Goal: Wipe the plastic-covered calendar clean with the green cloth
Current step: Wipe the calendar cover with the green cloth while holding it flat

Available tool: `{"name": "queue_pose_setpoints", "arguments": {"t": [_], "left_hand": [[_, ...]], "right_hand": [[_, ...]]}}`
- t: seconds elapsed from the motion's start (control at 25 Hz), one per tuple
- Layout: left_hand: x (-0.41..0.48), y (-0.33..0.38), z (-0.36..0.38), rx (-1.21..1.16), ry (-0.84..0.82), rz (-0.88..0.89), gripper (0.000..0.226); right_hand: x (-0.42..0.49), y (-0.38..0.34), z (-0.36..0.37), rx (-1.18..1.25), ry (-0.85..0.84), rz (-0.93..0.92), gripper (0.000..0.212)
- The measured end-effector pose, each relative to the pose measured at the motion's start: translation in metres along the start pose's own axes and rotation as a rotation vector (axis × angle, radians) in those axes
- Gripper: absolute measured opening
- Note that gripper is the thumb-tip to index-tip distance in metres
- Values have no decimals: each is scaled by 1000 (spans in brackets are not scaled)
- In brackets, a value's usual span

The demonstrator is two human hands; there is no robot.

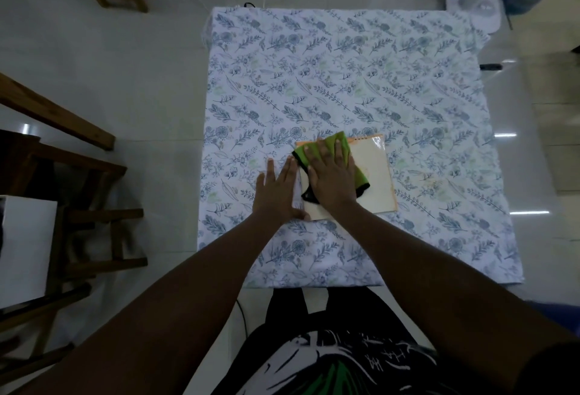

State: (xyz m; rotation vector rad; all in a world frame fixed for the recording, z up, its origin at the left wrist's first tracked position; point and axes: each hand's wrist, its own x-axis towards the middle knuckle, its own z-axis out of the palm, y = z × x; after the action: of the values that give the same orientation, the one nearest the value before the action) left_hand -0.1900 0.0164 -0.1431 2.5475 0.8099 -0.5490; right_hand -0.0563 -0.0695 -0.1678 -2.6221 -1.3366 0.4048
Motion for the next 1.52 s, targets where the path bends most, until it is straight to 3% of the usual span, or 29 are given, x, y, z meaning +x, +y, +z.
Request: {"name": "queue_pose_setpoints", "arguments": {"t": [0.24,0.4,0.56,0.8,0.92,1.08,1.2,1.32,1.52], "left_hand": [[-1,2,-3,8,-27,6,135],[-2,7,-8,14,-51,-7,127],[-2,9,-8,39,-49,-19,128],[-1,14,-14,39,-77,-37,130],[-10,31,-14,47,-73,-50,114],[-27,77,0,-15,-6,133,79],[-25,117,15,-66,-11,234,72],[-14,150,30,-43,-8,300,72],[-6,158,45,-19,41,288,71]], "right_hand": [[-61,60,-8,-158,-103,-328,51],[-17,75,-21,-109,0,55,51],[-24,55,-13,-46,16,159,52],[-98,41,4,-46,-34,-212,53],[-104,71,-4,-40,10,-260,49],[-124,110,-23,-9,170,-28,53],[-144,154,-41,-78,215,156,50],[-156,190,-47,-94,148,314,49],[-158,208,-38,-98,39,337,65]]}}
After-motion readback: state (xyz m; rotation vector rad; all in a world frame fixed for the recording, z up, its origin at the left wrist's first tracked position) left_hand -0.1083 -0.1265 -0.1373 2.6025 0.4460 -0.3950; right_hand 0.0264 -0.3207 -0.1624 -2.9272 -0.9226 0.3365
